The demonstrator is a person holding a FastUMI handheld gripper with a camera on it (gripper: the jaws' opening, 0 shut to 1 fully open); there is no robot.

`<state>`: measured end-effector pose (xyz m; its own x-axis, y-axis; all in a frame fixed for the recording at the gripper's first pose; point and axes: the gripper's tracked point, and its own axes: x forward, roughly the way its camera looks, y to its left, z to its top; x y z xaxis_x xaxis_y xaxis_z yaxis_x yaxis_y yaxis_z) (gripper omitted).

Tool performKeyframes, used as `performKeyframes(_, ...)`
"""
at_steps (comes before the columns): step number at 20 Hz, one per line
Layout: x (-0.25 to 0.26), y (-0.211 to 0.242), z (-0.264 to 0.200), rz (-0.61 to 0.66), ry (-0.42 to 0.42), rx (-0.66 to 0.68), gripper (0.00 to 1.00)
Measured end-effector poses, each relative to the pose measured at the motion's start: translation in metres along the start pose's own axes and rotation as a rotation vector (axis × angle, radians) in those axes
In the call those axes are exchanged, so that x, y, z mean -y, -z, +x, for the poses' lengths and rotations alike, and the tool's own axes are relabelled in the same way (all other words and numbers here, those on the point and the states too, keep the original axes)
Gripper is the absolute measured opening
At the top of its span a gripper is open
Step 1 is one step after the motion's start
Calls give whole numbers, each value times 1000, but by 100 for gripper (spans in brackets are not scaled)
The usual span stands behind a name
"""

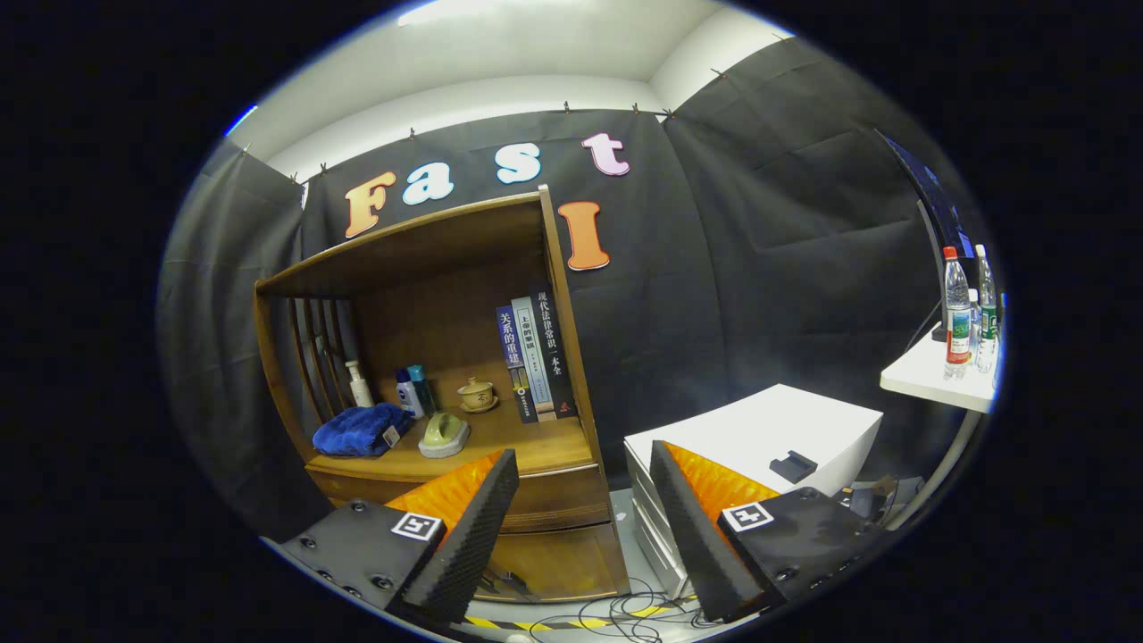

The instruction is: Pull open the drawer, take out the items inside it, and place them on the countertop above the cabinet.

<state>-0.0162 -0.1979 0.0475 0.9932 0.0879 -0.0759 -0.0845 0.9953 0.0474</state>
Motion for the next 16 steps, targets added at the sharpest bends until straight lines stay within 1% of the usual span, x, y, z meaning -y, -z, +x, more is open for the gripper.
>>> performKeyframes(6,-4,-2,0,-18,-2,16,98)
performKeyframes(16,-10,10,6,-10,-15,-15,98)
